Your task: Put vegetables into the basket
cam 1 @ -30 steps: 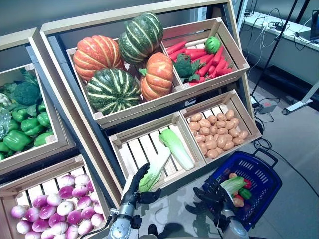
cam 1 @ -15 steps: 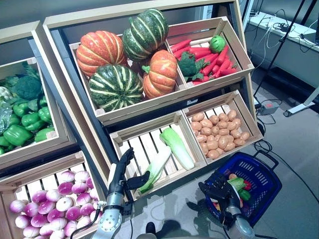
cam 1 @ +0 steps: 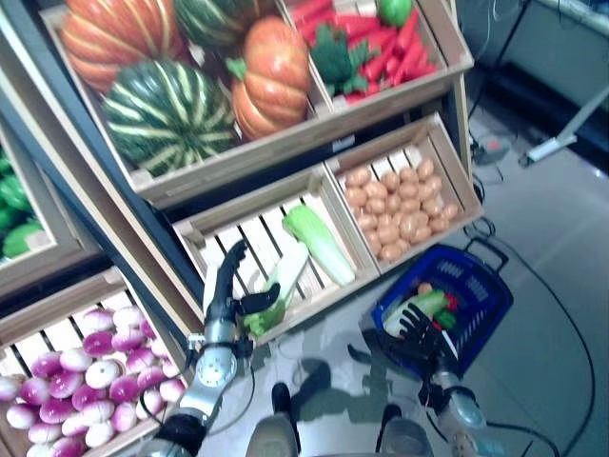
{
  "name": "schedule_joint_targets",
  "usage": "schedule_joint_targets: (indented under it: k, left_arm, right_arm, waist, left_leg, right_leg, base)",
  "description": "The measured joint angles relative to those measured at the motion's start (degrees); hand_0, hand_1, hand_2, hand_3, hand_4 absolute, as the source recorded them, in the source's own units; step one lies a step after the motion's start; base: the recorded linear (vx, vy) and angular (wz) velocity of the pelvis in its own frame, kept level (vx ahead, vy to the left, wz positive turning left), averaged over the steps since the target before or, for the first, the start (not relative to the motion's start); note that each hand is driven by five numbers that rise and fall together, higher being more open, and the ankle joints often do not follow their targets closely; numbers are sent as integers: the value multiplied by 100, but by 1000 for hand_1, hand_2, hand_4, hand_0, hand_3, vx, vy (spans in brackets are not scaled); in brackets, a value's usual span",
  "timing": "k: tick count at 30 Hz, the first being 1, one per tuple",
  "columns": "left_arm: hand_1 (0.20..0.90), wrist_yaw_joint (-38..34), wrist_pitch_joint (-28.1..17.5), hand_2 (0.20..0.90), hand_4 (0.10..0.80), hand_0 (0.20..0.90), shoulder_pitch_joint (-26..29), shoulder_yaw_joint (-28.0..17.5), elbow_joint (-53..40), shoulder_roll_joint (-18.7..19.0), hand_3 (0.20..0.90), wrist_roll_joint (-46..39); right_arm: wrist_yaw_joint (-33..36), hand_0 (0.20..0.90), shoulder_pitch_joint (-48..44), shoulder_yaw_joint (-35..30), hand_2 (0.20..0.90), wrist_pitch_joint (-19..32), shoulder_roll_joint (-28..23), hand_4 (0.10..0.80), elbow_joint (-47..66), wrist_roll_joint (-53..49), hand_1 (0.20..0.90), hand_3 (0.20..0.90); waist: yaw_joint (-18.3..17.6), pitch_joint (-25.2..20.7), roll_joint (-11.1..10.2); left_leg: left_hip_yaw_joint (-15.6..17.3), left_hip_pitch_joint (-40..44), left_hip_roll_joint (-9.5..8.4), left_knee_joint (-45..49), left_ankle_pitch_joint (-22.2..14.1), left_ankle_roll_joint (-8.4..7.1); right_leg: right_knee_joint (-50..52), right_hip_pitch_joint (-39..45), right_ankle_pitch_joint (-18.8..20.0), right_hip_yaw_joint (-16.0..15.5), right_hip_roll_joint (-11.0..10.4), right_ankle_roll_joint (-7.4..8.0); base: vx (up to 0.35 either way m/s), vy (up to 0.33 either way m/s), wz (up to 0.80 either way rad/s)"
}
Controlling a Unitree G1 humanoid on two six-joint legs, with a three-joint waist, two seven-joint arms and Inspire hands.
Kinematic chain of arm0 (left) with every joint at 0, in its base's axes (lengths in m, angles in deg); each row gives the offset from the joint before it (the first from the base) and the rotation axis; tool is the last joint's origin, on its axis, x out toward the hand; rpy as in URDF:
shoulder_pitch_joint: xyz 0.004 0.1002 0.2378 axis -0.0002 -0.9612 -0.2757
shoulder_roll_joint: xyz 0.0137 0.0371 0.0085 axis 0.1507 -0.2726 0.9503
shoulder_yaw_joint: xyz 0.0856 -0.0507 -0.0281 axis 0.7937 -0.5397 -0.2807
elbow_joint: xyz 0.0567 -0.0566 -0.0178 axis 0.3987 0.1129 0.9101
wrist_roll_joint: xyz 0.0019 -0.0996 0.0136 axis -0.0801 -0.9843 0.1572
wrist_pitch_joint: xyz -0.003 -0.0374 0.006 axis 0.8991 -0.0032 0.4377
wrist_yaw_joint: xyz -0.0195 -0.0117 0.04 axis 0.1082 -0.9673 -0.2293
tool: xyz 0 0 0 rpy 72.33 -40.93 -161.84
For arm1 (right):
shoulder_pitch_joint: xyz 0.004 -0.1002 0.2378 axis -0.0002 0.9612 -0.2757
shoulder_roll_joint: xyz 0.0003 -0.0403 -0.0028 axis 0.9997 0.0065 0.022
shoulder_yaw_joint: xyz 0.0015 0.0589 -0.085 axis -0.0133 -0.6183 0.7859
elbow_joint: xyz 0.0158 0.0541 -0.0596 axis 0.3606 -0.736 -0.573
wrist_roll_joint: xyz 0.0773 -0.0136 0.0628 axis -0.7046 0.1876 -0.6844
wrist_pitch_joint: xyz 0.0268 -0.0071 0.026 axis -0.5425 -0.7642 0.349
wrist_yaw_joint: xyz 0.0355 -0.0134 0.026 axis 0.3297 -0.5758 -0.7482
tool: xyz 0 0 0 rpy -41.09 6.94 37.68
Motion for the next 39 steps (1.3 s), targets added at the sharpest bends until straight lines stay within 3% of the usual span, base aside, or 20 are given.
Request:
schedule_joint_targets:
  k: [2,10,29,31,34,36,39]
  left_arm:
    - [900,-57,0,900,800,900,212,1,15,53,900,2]
    - [900,-71,133,900,800,900,994,1,279,275,900,-22]
    - [900,-160,735,900,800,900,2019,-37,906,506,900,-841]
    - [900,-53,862,900,800,900,2057,-36,983,573,900,-1026]
    - [900,183,1045,900,800,900,2417,-27,1195,610,900,-1194]
    - [900,263,1104,900,800,900,2465,-24,1235,648,900,-1283]
    - [900,402,1257,900,800,900,2758,-10,1312,898,900,-1421]
  right_arm:
    - [1,900,-90,-5,900,0,-87,800,-2,0,900,900]
    - [10,900,-541,33,900,-2,-299,800,106,2,900,900]
    - [393,900,-1384,71,900,-206,-543,800,332,-4,900,900]
    - [403,900,-1438,94,900,-256,-590,800,335,-7,900,900]
    - [485,900,-1490,91,900,-272,-643,800,341,-19,900,900]
    - [504,900,-1512,86,900,-303,-743,800,354,-35,900,900]
    - [535,900,-1574,65,900,-351,-851,800,364,-69,900,900]
  waist:
    - [-1,163,1]
    - [-36,642,-40]
    - [-296,897,-163]
    - [-300,915,-139]
    - [-334,931,-161]
    - [-313,965,-111]
    - [-341,1006,-110]
  left_leg:
    - [0,-321,21,489,-212,58]
    - [-14,-1239,144,1658,-514,97]
    - [-316,-3394,378,3918,-1055,73]
    - [-487,-3608,406,4369,-1281,48]
    - [-464,-4004,402,4601,-1388,8]
    - [-641,-4003,448,5187,-1929,-77]
    - [-663,-4283,478,5279,-1941,-57]
  right_leg:
    - [576,-385,-214,148,-115,-27]
    - [1819,-1432,-541,515,-210,-115]
    - [4028,-3603,-1071,915,-330,-275]
    - [4313,-3814,-1102,937,-338,-292]
    - [4437,-4245,-1094,1007,-379,-306]
    - [4663,-4402,-1100,1026,-383,-300]
    - [4750,-4667,-1092,1028,-365,-304]
  base:
    - [-67,83,-6]
    - [-64,85,-6]
    - [-75,42,-1]
    - [-83,16,-18]
    - [-71,12,4]
    - [-96,5,-16]
    - [-68,-8,-1]
